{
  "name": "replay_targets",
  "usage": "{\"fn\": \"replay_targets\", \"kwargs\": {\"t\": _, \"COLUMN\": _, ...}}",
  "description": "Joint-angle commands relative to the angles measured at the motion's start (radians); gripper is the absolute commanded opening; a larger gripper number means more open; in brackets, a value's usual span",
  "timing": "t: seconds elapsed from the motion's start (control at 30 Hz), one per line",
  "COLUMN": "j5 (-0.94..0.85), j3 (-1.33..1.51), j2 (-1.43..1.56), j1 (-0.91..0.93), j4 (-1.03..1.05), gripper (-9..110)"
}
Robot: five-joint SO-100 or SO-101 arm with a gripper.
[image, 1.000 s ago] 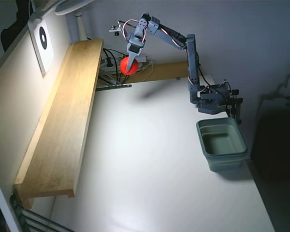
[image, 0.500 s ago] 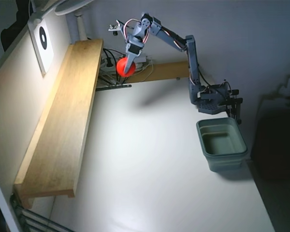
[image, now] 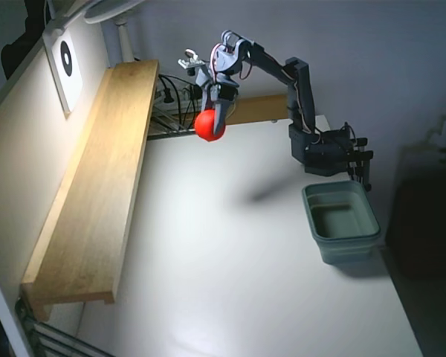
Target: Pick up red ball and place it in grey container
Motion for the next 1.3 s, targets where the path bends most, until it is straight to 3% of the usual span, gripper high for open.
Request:
{"fn": "replay_targets", "kwargs": {"t": 0.0, "j5": 0.003, "j3": -0.032, "j2": 0.012, "j1": -0.099, "j4": 0.013, "gripper": 23}}
{"fn": "replay_targets", "kwargs": {"t": 1.1, "j5": 0.003, "j3": -0.032, "j2": 0.012, "j1": -1.066, "j4": 0.013, "gripper": 23}}
{"fn": "replay_targets", "kwargs": {"t": 1.27, "j5": 0.003, "j3": -0.032, "j2": 0.012, "j1": -1.081, "j4": 0.013, "gripper": 23}}
